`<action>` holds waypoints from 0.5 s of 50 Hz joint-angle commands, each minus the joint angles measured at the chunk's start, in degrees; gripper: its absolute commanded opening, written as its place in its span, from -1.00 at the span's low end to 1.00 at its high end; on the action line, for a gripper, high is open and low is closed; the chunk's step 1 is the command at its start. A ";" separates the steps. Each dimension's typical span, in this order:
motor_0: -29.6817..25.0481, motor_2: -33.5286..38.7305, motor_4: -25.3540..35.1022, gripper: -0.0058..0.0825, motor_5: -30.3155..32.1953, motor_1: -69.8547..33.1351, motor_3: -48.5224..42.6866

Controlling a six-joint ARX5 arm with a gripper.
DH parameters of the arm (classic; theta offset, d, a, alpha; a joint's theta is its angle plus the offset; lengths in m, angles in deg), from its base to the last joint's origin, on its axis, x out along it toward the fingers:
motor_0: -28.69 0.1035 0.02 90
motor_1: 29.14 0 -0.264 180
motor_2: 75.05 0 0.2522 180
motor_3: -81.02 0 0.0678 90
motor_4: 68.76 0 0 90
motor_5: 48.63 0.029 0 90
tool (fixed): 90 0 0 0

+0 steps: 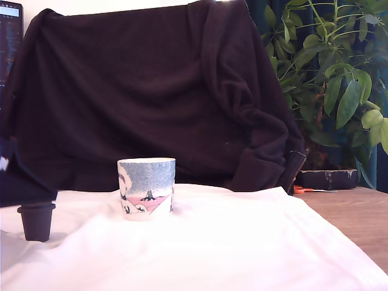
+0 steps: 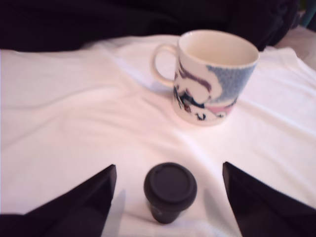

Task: Pick the grey coffee capsule and place it inside the blue coffee cup

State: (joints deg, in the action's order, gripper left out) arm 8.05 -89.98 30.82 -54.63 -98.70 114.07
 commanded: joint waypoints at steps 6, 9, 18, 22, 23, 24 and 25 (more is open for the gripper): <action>-0.15 -0.35 -0.17 0.56 0.35 -8.09 7.37; -0.22 -0.52 0.04 0.56 0.02 -10.19 9.81; -0.42 -1.46 0.24 0.53 0.02 -13.20 10.45; -0.42 -1.66 0.24 0.44 0.04 -13.94 10.45; -0.42 -1.70 0.24 0.40 0.04 -14.14 10.51; -0.42 -1.75 0.26 0.36 0.07 -14.27 10.47; -0.42 -1.79 0.26 0.31 0.11 -14.45 10.47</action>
State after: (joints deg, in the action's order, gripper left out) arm 8.05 -91.29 30.78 -54.63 -112.30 124.10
